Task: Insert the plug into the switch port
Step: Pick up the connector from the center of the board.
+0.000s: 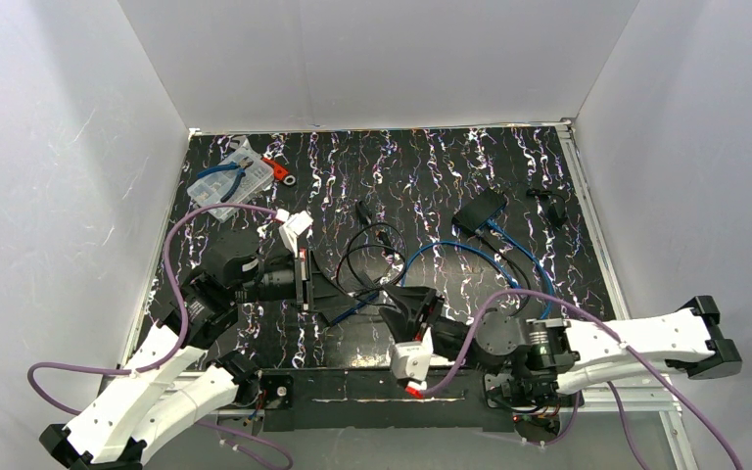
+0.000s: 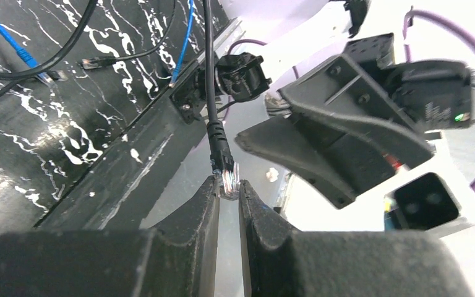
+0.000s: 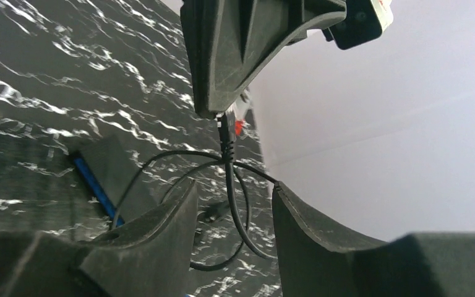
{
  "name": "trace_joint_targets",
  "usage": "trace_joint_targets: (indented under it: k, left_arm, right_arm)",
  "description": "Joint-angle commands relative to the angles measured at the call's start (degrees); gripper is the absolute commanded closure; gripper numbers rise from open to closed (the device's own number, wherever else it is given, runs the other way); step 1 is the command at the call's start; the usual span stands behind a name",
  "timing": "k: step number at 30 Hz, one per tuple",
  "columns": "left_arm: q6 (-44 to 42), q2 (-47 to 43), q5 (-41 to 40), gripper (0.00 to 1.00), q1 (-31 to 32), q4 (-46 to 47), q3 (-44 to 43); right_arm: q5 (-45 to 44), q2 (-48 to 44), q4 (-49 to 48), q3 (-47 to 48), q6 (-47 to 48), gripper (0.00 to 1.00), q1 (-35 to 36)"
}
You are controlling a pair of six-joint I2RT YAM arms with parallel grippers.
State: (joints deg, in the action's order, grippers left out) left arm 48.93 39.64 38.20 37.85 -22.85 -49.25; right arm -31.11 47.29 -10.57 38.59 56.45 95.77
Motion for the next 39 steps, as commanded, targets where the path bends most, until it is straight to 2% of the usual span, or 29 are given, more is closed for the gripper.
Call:
trace_joint_targets:
  k: [1,6,10,16,30,39]
  left_arm:
    - [-7.3,-0.6,1.7,1.0,0.2,-2.8,-0.7]
    - [-13.6,-0.8,3.1,1.0,0.1,-7.7,-2.0]
    - [-17.2,-1.7,6.2,1.0,0.2,-8.6,-2.0]
    - [-19.7,-2.9,10.4,1.0,0.2,-9.1,-2.2]
    - [-20.5,-3.5,13.9,1.0,0.2,-8.1,-1.3]
    - [-22.0,-4.3,15.3,1.0,0.2,-7.6,-1.2]
  right_arm:
    - [10.1,-2.5,11.8,6.5,-14.5,0.46,-3.5]
    - [23.5,-4.1,16.9,10.1,-22.1,0.46,-9.9]
    - [35.2,-2.4,20.3,13.3,-24.7,0.47,-14.1]
    - [42.2,1.1,21.3,15.1,-24.7,0.49,-15.5]
    - [43.3,4.8,8.8,12.3,-27.2,0.5,-16.1]
    - [46.0,7.4,8.0,13.1,-29.5,0.52,-16.5]
